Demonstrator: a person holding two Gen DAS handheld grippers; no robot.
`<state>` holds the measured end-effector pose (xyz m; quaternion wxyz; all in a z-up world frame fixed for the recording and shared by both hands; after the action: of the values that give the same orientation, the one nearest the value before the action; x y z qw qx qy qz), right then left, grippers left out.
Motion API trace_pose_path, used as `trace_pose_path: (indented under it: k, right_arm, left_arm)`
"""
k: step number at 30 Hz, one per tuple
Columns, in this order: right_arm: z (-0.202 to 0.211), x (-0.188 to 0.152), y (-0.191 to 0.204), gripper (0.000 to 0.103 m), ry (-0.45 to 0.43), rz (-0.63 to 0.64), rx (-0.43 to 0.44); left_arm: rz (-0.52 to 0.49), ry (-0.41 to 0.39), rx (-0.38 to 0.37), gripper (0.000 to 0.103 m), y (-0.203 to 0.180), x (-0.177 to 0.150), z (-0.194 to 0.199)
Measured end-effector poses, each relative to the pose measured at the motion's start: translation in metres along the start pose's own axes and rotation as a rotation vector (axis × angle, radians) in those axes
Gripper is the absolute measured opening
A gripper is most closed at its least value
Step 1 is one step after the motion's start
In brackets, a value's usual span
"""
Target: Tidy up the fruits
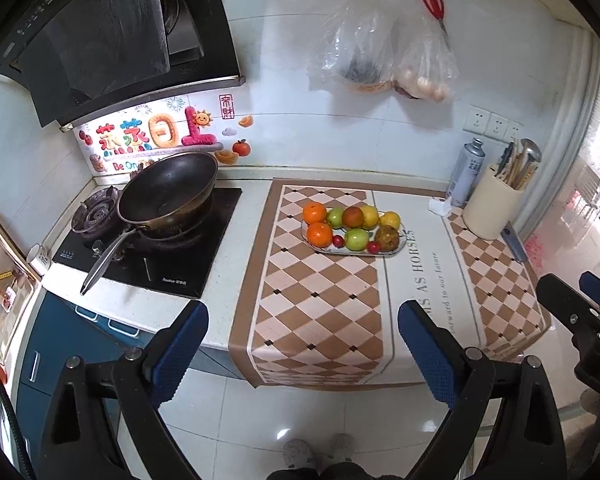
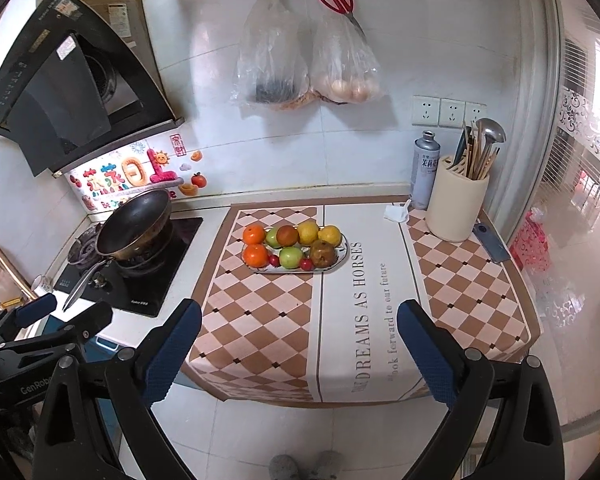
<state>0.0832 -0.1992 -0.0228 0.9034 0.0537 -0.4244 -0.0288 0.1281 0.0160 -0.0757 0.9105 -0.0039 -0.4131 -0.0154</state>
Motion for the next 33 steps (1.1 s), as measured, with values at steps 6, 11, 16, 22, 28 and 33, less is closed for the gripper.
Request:
trace_pose_path:
  k: [6,11,16,22,28,33]
  right_arm:
    - [-0.049,0.013,-0.004,0.1,0.026,-0.013,-0.021]
    - [-0.092,0.025,-0.006,0.1,0.051,-0.015,-0.036]
    - [-0.133,0.034,-0.003,0.1,0.083,-0.002,-0.05]
    - [-0.169,0.037,0.0,0.1,0.111,0.0,-0.066]
    - [-0.19,0.038,0.003,0.1,0.131,0.002,-0.07]
    - [-0.196,0.035,0.002,0.1,0.14,-0.005,-0.064]
  left_arm:
    - [0.01,0.021,0.025,0.097,0.002,0.014,-0.04]
    - [-0.002,0.043,0.044,0.097,0.0,0.026,-0.074]
    - [-0.013,0.073,0.055,0.097,-0.002,0.037,-0.108]
    - [-0.017,0.107,0.061,0.097,-0.002,0.042,-0.14]
    - [-0.023,0.127,0.072,0.097,0.0,0.045,-0.16]
    - [-0.017,0.124,0.059,0.097,0.0,0.047,-0.163]
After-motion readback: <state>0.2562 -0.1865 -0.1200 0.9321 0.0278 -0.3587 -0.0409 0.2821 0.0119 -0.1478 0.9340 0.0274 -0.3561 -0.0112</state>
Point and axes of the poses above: each gripper's, at about its wrist camera, not at the fingertips, and z roughly against the way its jaws point, y to its left, x to its top, the point moved 2 cm from there along -z, roughly the way its jaws point, and after that the axes turned 5 degrees about -y, right-handed, at the moved point
